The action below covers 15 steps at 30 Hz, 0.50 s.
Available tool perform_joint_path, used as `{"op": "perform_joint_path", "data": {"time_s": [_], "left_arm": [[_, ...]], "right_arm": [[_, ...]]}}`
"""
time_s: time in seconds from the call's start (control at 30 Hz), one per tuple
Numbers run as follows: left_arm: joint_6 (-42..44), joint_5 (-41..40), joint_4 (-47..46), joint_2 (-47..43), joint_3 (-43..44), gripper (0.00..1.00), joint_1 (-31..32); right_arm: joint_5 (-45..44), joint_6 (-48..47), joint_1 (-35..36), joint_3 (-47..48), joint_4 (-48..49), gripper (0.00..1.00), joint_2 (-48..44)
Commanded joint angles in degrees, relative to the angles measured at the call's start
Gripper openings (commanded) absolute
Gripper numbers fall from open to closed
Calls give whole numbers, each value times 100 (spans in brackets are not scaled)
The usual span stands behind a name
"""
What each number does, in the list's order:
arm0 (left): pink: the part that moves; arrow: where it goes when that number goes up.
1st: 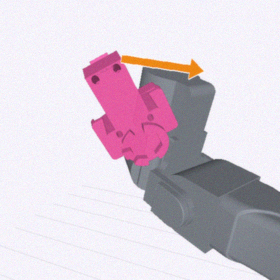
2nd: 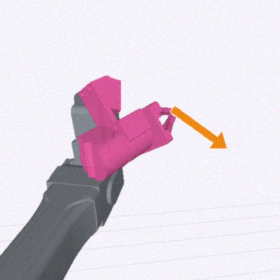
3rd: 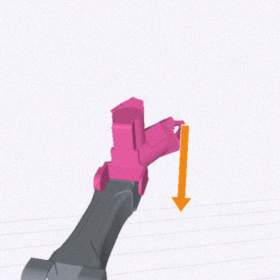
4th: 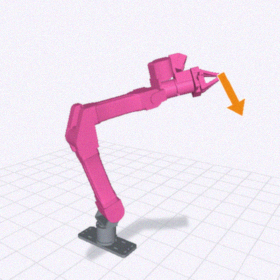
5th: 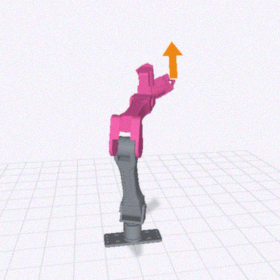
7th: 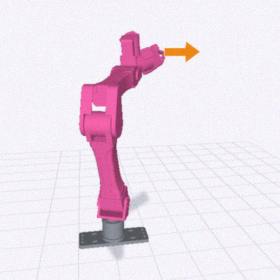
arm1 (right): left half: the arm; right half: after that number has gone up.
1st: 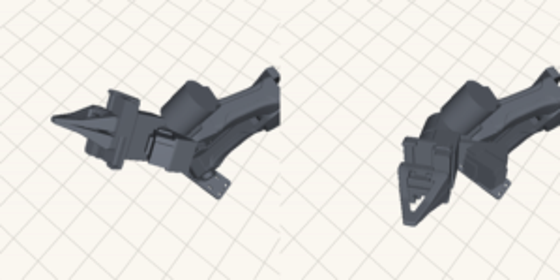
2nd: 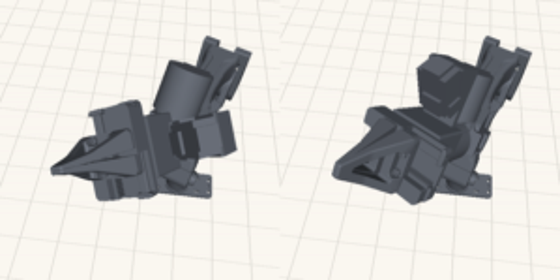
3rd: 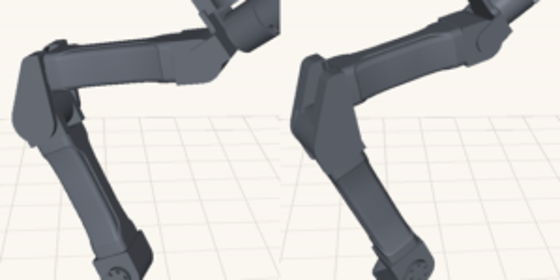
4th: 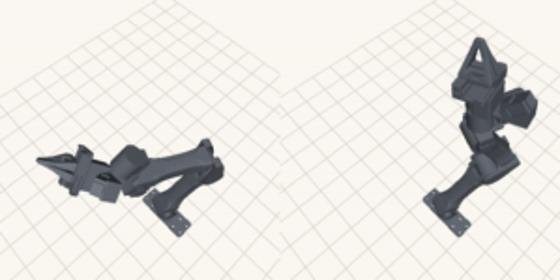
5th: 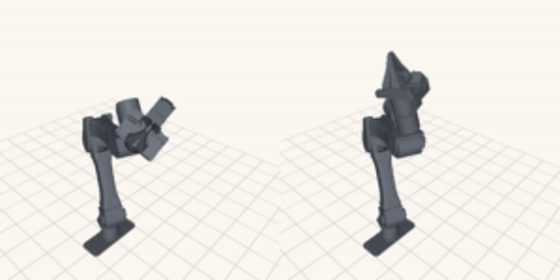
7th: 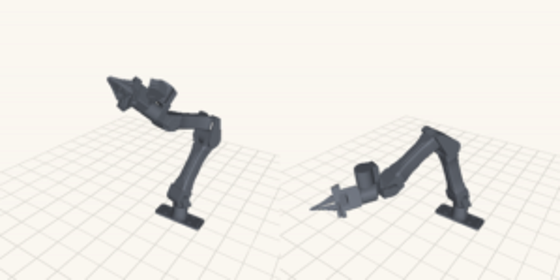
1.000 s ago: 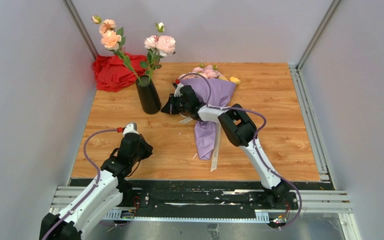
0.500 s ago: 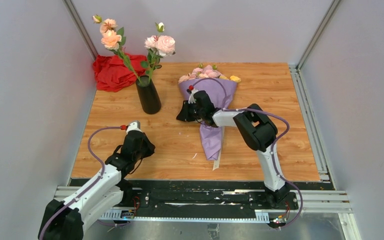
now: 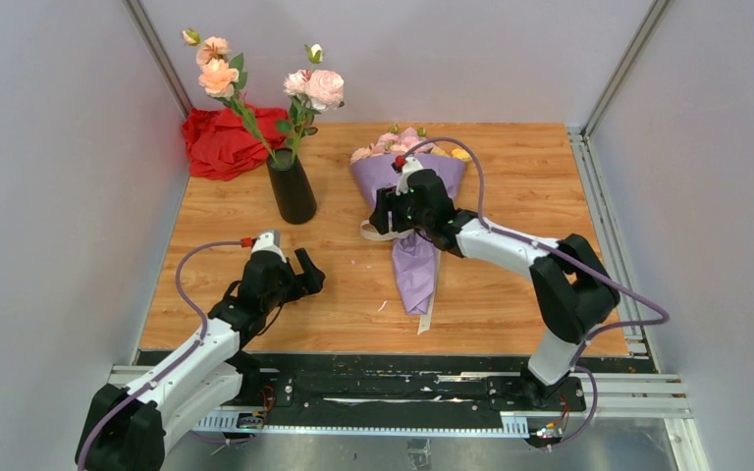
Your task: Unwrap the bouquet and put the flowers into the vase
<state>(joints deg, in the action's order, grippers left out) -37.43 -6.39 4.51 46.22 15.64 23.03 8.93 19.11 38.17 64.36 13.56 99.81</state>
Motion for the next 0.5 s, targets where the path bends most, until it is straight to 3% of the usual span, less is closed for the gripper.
{"op": "perform_joint_path", "data": {"time_s": [0.0,0.13,0.47], "left_arm": [[89,112,-200,74,112,100,35],[97,241,-248,162,175,100,35],[192,237,131,-184,219,99,44]], "right_arm": [[-1458,-532,-53,-452,-968,67,-566],[-1858,-685,-59,-639,-1330,67,-823],[-1892,-369,-62,-1334,-1173,63,-623]]}}
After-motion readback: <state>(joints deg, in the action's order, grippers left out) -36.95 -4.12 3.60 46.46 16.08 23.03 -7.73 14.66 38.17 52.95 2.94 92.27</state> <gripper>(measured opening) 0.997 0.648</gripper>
